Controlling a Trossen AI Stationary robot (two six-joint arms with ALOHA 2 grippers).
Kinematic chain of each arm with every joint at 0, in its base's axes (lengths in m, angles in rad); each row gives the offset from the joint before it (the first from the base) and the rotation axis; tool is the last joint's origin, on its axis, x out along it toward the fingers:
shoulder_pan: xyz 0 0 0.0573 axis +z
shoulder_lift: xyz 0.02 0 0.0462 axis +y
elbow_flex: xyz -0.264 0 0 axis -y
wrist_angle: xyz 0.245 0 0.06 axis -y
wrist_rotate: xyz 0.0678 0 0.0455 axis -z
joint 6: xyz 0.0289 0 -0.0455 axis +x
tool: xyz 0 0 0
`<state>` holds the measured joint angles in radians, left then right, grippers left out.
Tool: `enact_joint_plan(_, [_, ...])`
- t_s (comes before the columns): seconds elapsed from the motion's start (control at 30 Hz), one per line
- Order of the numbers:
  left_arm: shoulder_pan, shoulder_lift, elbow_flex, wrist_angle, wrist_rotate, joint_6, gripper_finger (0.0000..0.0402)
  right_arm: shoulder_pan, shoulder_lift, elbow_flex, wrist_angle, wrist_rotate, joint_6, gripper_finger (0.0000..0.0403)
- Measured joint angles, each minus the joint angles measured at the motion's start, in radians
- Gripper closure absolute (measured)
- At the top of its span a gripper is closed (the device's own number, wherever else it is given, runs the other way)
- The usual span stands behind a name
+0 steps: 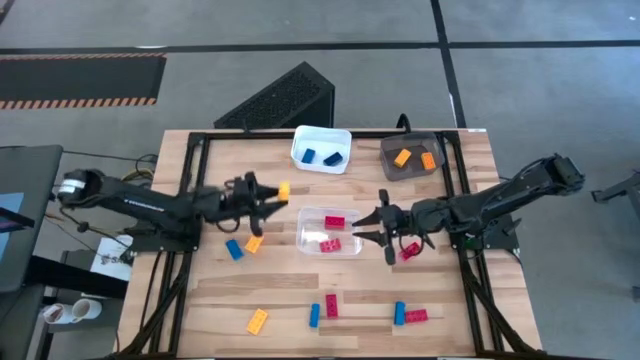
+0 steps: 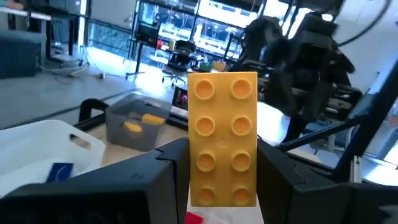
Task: Sort & place blocks by color
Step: Put the top center yellow block into the black bin
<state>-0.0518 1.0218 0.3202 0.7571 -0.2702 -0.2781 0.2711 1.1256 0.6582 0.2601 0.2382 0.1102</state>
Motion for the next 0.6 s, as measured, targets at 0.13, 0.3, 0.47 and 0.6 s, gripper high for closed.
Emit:
enact_joint_plan(0.13, [-0.128,0.072,-0.004,0.095,-0.141,0.059,0.0299,-0.011,0.094,0.000,0.132,-0.001,-0.013,0.0268])
enact_joint_plan(0.3, [-0.180,0.173,0.030,0.160,-0.172,0.101,0.0295,-0.042,0.221,0.000,0.263,-0.001,-0.013,0.0242])
enact_joint_plan(0.47, [-0.181,0.259,0.085,0.155,-0.117,0.102,0.0295,-0.070,0.289,0.000,0.343,-0.014,-0.013,0.0168])
enact_joint_plan(0.6, [-0.181,0.322,0.122,0.152,-0.083,0.109,0.0295,-0.080,0.282,0.000,0.387,-0.030,-0.013,0.0108])
